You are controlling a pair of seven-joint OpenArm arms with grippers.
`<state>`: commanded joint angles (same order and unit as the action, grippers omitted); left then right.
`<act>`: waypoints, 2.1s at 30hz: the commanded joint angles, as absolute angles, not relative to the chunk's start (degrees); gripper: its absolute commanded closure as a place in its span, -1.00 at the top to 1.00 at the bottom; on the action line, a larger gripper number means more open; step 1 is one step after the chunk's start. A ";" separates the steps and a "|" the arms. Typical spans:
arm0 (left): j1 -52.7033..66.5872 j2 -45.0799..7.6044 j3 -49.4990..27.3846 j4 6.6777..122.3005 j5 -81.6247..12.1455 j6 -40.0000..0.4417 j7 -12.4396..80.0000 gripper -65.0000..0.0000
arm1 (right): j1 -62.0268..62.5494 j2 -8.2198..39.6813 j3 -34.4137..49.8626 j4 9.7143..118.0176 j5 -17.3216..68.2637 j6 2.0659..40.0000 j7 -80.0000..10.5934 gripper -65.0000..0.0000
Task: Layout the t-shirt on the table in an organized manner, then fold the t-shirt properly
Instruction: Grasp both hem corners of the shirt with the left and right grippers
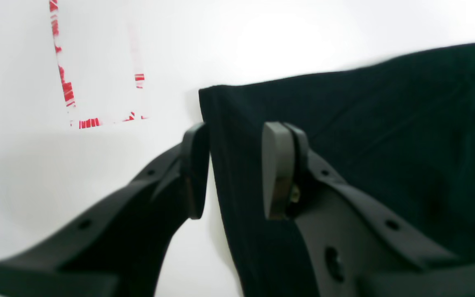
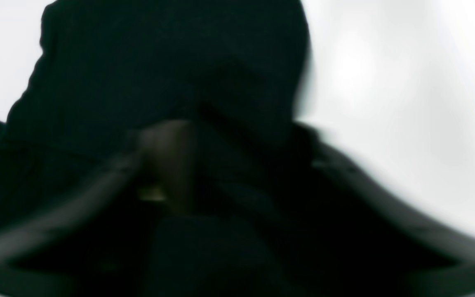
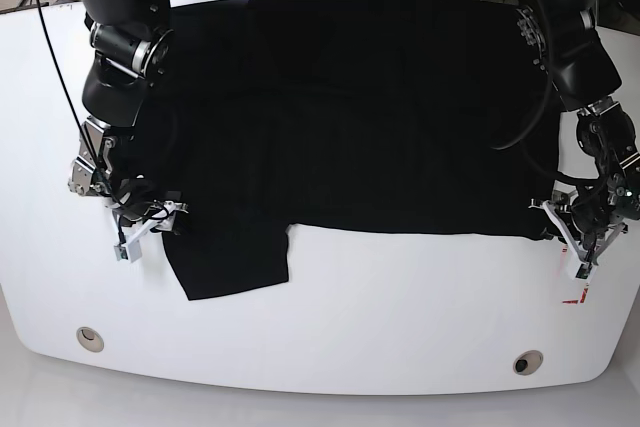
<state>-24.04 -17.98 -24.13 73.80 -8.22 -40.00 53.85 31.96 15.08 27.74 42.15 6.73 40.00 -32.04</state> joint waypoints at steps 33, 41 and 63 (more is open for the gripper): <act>-31.78 -19.38 -23.60 45.14 -8.22 -29.85 37.32 0.41 | 31.96 15.08 27.65 42.33 6.81 40.00 -32.04 -1.00; -34.77 -19.21 -20.88 36.88 -8.57 -27.21 33.71 0.41 | 31.96 14.99 27.65 42.33 6.81 40.00 -32.04 -1.00; -33.71 -16.66 -19.03 36.18 -8.57 -27.30 33.71 -1.00 | 31.96 15.16 27.74 42.42 6.90 40.00 -32.04 -1.00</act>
<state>-33.71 -16.66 -19.03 36.18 -8.57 -27.30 33.71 31.96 15.16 27.74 42.42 6.90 40.00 -32.04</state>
